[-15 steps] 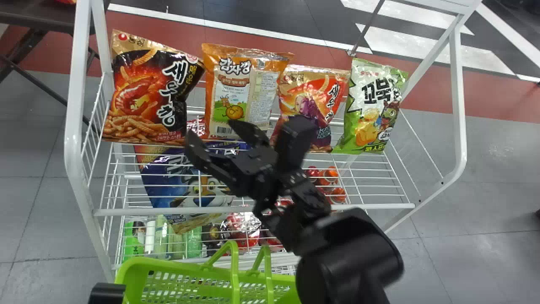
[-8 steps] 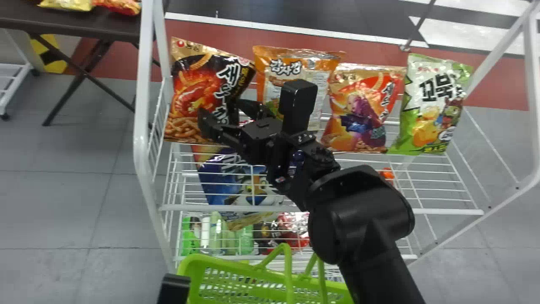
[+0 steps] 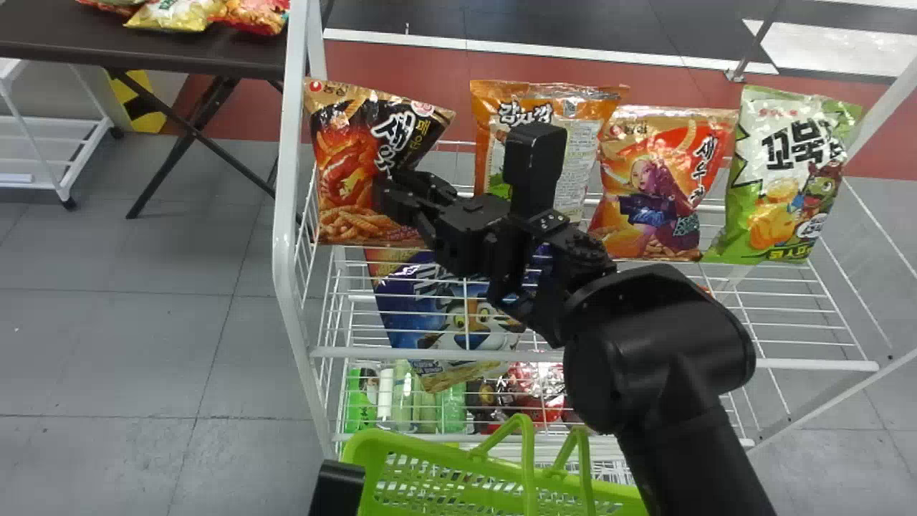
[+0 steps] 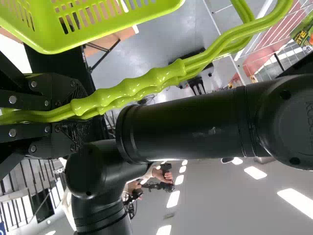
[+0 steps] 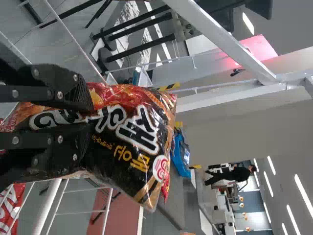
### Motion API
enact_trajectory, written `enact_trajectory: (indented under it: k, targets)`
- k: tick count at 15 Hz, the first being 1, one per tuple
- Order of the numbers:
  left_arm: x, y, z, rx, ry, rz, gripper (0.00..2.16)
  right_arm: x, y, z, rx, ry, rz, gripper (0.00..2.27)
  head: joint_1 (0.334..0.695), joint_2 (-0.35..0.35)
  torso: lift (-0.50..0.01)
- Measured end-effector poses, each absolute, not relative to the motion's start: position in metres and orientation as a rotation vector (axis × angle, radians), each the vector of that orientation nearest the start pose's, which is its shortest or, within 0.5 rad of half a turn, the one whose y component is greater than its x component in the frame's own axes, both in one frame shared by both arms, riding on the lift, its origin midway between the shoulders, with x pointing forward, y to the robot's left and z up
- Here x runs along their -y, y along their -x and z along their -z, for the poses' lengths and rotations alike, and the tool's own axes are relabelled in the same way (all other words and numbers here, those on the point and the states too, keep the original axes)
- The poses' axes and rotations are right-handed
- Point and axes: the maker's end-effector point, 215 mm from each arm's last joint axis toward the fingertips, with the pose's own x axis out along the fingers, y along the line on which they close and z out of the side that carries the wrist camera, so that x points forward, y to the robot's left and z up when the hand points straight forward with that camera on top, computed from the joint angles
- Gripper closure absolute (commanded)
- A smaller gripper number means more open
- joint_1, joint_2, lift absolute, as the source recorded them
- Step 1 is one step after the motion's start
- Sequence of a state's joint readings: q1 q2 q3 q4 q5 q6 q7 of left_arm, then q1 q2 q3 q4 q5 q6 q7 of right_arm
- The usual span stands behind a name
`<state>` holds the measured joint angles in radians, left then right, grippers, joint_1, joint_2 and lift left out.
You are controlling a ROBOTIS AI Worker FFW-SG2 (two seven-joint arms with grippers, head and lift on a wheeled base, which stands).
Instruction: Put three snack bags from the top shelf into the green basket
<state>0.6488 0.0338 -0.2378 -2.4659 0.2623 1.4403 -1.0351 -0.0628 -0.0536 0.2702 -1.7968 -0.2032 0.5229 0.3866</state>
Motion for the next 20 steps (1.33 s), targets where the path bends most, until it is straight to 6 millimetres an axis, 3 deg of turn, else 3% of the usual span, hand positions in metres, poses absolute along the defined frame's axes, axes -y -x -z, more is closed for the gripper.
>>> enact_trajectory:
  k: [3,6,8,9,11,16,20]
  targets:
    - [0.073,-0.109,0.343,-1.044,0.797,1.354,1.68,-0.011,-0.520,0.325,-0.277,-0.135,-0.747,2.24,0.695,-0.115,-0.045]
    - [0.073,-0.108,0.342,-1.041,0.806,1.361,1.68,0.001,-0.479,0.327,-0.353,-0.112,-0.751,2.24,0.695,-0.143,-0.045]
    - [0.071,-0.109,0.341,-1.039,0.834,1.370,1.68,0.033,-0.451,0.323,-0.395,-0.055,-0.717,2.24,0.695,-0.194,-0.045]
    - [0.070,-0.110,0.341,-1.035,0.842,1.373,1.68,0.051,-0.440,0.319,-0.408,-0.023,-0.692,2.24,0.695,-0.256,-0.045]
    - [0.067,-0.117,0.341,-1.015,0.834,1.369,1.68,0.100,-0.418,0.309,-0.450,0.036,-0.626,2.24,0.695,-0.337,-0.045]
    - [0.066,-0.129,0.341,-0.980,0.817,1.368,1.68,0.207,-0.366,0.292,-0.557,0.040,-0.485,2.24,0.695,-0.350,-0.045]
    - [0.066,-0.136,0.337,-0.937,0.802,1.368,1.68,0.261,-0.323,0.284,-0.602,-0.024,-0.432,2.24,0.695,-0.350,-0.045]
